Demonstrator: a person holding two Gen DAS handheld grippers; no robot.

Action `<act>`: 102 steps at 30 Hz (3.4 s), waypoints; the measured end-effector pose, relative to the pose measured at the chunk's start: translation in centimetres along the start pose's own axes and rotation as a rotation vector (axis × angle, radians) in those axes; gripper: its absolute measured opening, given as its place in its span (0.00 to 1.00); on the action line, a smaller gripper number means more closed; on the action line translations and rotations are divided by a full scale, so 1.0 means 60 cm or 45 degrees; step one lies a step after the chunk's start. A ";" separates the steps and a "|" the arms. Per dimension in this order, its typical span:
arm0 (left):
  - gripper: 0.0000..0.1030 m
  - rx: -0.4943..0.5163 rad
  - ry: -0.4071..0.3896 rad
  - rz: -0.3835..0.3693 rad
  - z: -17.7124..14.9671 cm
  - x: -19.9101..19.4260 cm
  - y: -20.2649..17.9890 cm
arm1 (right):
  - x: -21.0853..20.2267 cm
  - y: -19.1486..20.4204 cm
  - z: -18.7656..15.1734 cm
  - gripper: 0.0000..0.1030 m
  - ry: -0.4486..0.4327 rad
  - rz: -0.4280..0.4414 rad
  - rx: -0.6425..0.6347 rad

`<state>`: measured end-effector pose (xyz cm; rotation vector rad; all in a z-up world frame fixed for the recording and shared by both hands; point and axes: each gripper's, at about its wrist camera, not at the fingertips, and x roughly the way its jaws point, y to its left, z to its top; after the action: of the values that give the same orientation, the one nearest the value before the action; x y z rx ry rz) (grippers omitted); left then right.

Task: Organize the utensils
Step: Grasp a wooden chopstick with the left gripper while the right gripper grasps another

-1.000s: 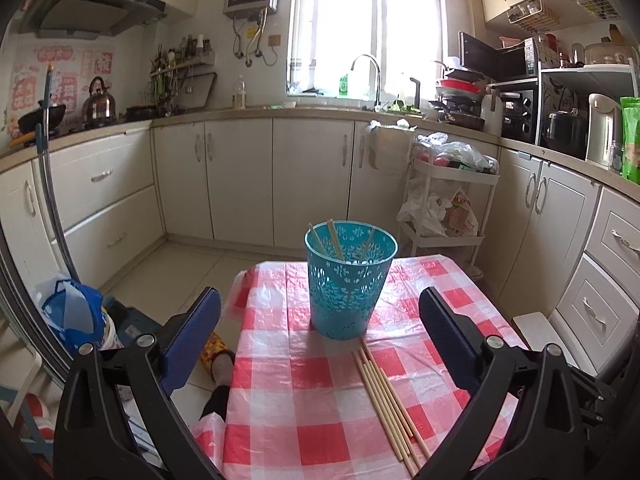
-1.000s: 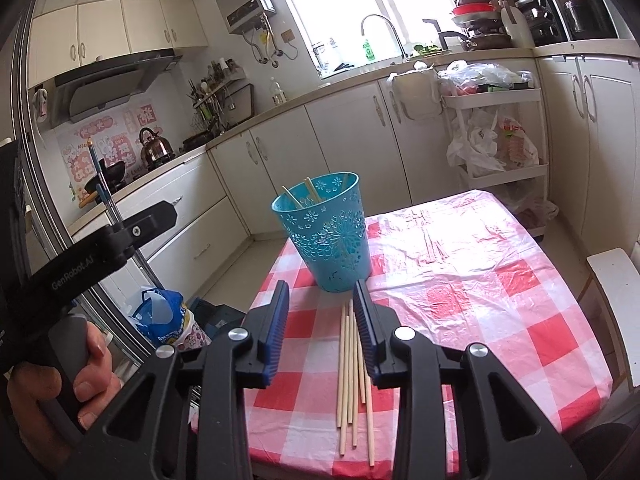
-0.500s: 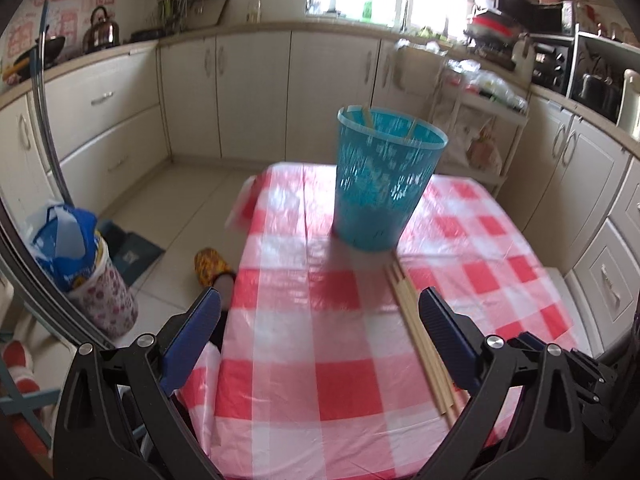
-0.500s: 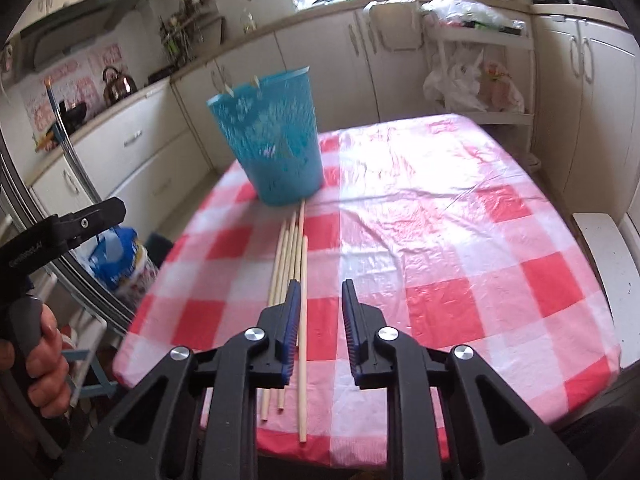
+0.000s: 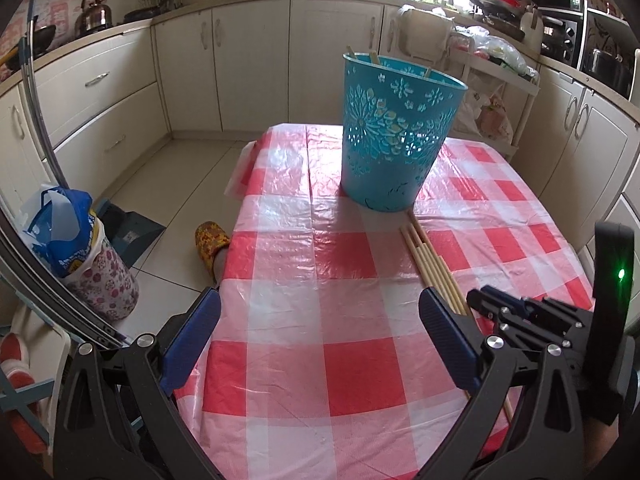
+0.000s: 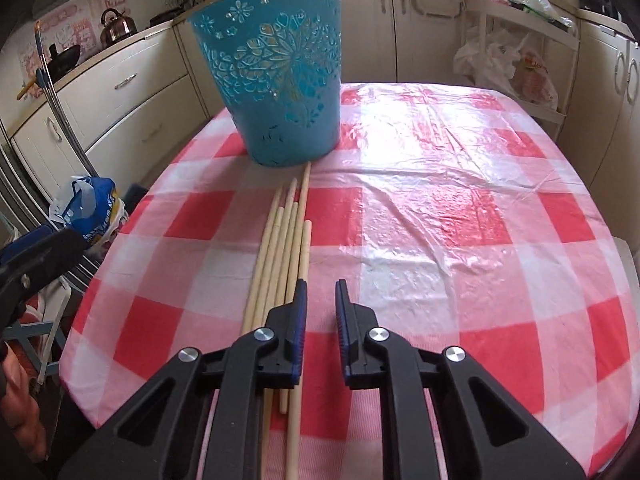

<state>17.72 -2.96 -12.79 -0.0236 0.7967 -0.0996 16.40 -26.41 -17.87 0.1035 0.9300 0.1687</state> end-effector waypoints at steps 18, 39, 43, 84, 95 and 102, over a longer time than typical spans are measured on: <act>0.92 0.032 0.078 -0.029 0.015 0.074 -0.045 | 0.010 -0.013 0.008 0.10 0.015 0.009 -0.009; 0.89 0.103 0.236 0.051 0.024 0.181 -0.100 | 0.008 -0.024 0.005 0.10 0.027 0.073 0.011; 0.89 0.088 0.233 0.039 0.024 0.183 -0.098 | 0.007 -0.030 0.005 0.10 0.029 0.088 0.025; 0.79 0.167 0.237 0.014 0.017 0.176 -0.110 | 0.007 -0.041 0.005 0.10 0.035 0.144 0.074; 0.68 0.550 0.350 -0.273 0.033 0.176 -0.086 | 0.016 -0.021 0.018 0.09 0.042 0.061 -0.052; 0.64 0.674 0.431 -0.300 0.057 0.188 -0.076 | 0.030 -0.025 0.036 0.09 0.072 0.049 -0.072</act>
<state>27.63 -8.68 -18.17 0.4103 1.0822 -0.5465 19.35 -27.58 -18.24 0.0645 0.9793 0.2347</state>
